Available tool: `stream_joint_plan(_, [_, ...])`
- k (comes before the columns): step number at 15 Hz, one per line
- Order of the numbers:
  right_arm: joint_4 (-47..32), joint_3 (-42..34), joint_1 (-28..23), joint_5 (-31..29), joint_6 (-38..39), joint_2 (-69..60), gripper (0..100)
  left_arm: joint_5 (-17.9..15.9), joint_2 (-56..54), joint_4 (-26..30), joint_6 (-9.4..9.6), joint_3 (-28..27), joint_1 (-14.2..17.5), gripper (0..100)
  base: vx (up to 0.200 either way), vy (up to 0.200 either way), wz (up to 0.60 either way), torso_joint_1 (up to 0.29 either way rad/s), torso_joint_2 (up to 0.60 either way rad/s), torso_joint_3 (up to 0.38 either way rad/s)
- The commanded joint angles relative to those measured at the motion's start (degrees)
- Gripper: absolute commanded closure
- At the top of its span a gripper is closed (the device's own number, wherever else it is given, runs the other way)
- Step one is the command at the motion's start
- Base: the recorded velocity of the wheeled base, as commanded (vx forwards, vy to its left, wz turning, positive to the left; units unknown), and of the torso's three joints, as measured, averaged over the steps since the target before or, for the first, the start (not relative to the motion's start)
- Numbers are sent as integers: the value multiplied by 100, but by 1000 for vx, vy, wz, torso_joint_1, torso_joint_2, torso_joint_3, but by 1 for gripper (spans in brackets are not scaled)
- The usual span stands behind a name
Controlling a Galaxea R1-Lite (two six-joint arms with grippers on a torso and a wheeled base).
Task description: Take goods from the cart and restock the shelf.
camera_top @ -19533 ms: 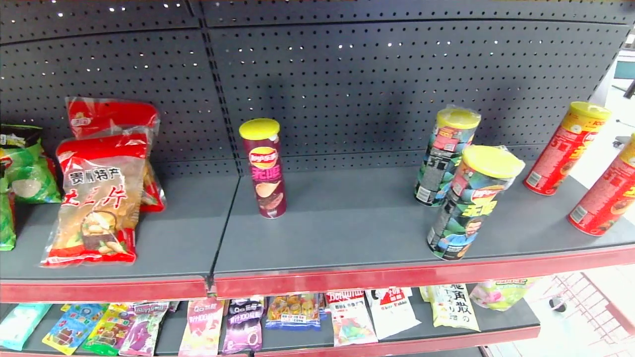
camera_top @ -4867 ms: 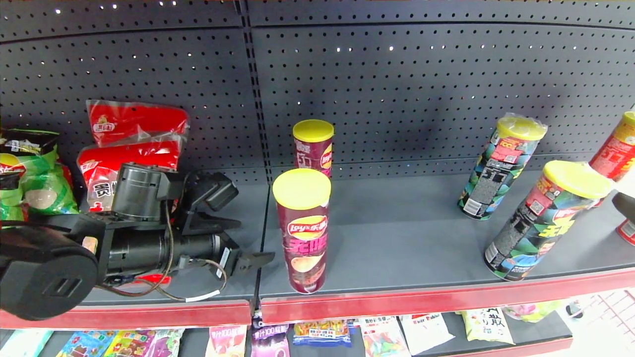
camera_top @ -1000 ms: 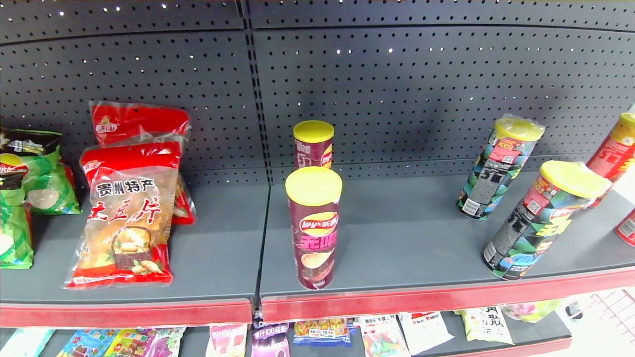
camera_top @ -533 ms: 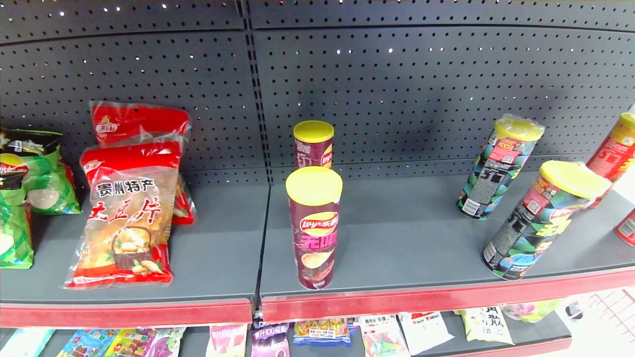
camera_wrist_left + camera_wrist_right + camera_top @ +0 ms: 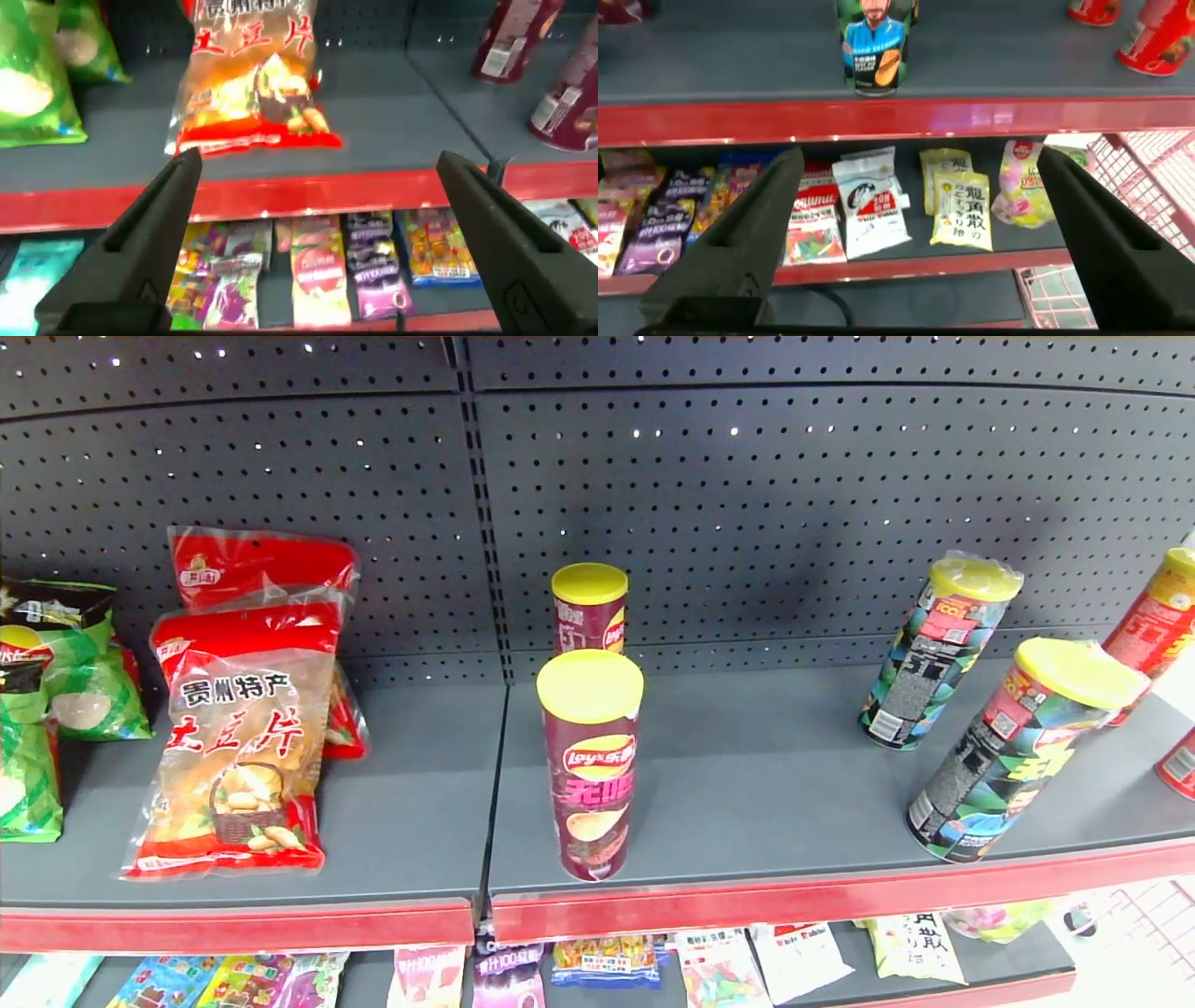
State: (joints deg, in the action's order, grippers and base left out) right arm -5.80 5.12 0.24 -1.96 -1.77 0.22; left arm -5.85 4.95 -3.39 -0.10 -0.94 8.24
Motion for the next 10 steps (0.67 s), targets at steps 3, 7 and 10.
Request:
stream_joint_plan(3, [800,-503,-7,12,186,-22,0,550,15,22,36,94,2,0,0,0,0,0,0,0])
stream_joint_plan(7, [571,-512,2,231,168,-22,0,726,15,286,-228,94,2,0,0,0,0,0,0,0])
stream_joint_plan(10, [580,-512,2,495,177,-22,0,242,24,339,-25,94,-33,0,0,0,0,0,0,0])
